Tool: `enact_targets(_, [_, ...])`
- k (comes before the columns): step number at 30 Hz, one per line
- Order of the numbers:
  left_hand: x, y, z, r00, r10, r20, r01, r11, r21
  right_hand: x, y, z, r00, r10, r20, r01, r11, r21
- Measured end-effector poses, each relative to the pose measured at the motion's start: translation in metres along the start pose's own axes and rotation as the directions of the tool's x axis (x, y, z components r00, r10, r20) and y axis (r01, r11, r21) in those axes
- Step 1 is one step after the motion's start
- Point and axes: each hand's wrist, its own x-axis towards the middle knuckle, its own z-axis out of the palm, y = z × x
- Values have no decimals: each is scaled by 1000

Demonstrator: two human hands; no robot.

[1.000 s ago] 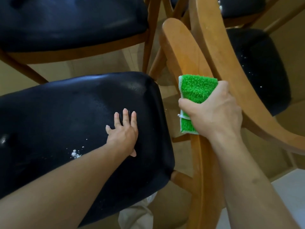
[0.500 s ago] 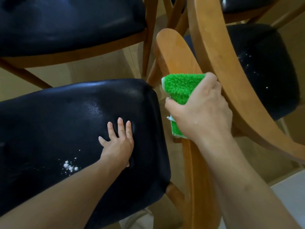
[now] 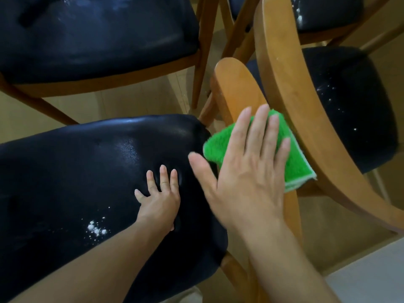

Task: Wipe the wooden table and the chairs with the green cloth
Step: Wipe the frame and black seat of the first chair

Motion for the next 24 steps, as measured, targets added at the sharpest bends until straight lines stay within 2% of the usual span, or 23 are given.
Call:
enact_targets(6, [-1,0,5,999,15,-40,-15,1000,-14,7,4,12,985,-136,-110,120,982,-148])
enact_targets(10, [-1,-1,6,999,21,-39,-22,1000,-17,64,-4,-1,979,-203,-12,196,959,-203])
enact_targets(14, [1,0,9,998,4,-60,-5,1000,-13,110,-19,-8,968,-251,16,248,945,-213])
enact_targets(16, [1,0,9,998,2,-63,-3,1000,-25,110,-24,-7,977,-213,-10,206,957,-202])
enact_targets(20, [3,1,9,998,3,-65,-5,999,-34,69,-17,-6,1000,30,9,-28,995,-98])
enact_targets(24, [5,0,13,997,-5,-83,0,999,-51,14,0,4,996,59,-65,-68,988,-137])
